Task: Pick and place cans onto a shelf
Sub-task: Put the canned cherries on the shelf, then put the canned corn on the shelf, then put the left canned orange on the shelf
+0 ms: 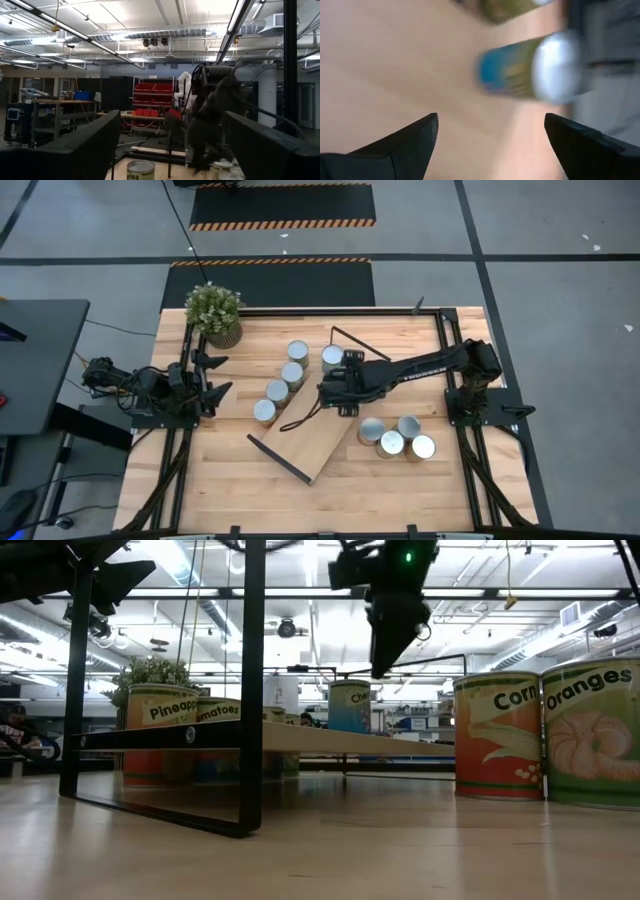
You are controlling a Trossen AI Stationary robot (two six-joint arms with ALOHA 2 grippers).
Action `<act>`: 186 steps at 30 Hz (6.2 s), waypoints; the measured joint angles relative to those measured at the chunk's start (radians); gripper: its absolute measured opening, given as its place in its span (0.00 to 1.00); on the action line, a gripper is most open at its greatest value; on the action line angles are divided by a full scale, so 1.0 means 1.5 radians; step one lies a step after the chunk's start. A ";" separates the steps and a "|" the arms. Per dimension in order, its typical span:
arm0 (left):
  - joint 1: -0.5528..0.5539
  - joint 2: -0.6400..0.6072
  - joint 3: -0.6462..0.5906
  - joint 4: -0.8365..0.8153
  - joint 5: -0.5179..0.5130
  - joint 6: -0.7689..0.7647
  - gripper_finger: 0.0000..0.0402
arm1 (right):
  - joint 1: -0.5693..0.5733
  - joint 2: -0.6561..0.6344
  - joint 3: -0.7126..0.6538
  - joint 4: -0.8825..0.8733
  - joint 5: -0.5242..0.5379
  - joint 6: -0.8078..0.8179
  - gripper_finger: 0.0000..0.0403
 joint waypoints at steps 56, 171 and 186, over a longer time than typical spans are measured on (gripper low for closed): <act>0.000 0.000 0.000 -0.026 0.000 -0.033 0.88 | 0.072 -0.022 -0.129 -0.052 -0.373 0.342 0.79; 0.000 0.000 0.000 -0.032 0.000 -0.049 0.88 | 0.065 0.030 0.095 -0.147 -0.171 0.097 0.91; 0.000 0.000 0.000 -0.041 0.000 -0.050 0.88 | 0.149 -0.039 -0.052 -0.094 -0.278 0.233 0.91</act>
